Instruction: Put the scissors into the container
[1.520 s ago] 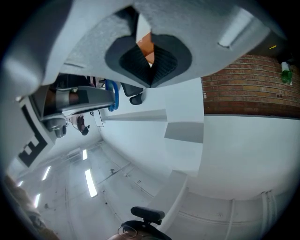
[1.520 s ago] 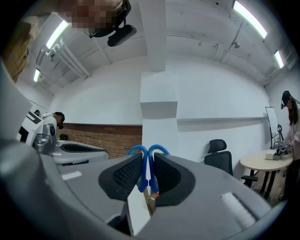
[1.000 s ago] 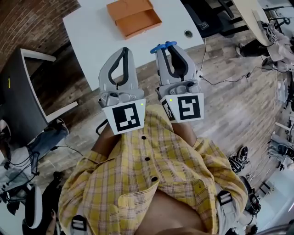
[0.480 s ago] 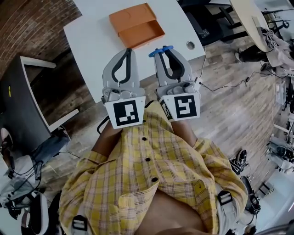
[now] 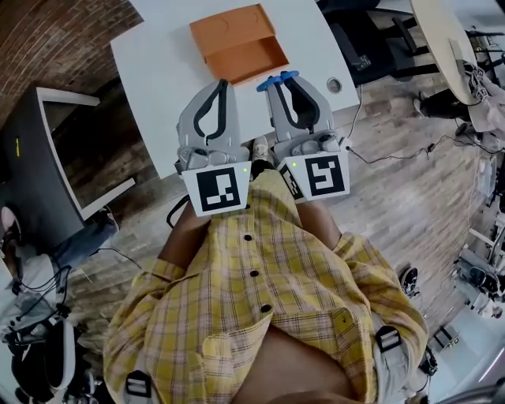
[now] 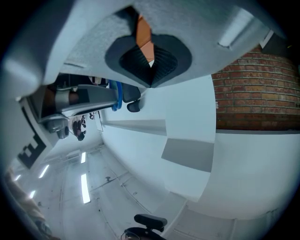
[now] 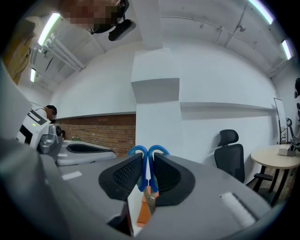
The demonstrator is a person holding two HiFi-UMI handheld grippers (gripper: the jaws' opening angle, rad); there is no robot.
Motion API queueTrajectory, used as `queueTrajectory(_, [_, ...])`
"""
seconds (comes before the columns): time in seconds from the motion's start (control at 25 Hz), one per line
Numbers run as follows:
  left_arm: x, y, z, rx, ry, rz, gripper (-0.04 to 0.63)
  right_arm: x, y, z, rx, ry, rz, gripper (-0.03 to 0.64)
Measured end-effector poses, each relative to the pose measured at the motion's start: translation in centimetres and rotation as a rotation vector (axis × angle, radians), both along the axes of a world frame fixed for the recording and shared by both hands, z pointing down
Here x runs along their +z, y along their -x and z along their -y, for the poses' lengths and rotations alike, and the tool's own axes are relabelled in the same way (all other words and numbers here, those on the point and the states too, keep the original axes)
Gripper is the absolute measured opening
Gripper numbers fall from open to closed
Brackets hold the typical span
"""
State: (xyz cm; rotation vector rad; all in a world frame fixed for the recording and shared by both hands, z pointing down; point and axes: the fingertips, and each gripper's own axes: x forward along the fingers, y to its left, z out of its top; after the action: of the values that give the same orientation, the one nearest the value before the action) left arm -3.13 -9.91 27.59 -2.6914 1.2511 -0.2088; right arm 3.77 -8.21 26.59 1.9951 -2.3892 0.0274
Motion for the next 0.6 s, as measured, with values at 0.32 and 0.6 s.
queueTrajectory(0.32, [1.9,-1.9,2.2,-0.069,0.045,0.034,-0.002,1.3,-2.2,2.4,-0.071,0.028,0.015,0.082])
queueTrajectory(0.6, [3.7,-4.1,3.6,-0.106,0.076,0.063,-0.003,3.5,-3.8,4.7,-0.135,0.085,-0.006,0.083])
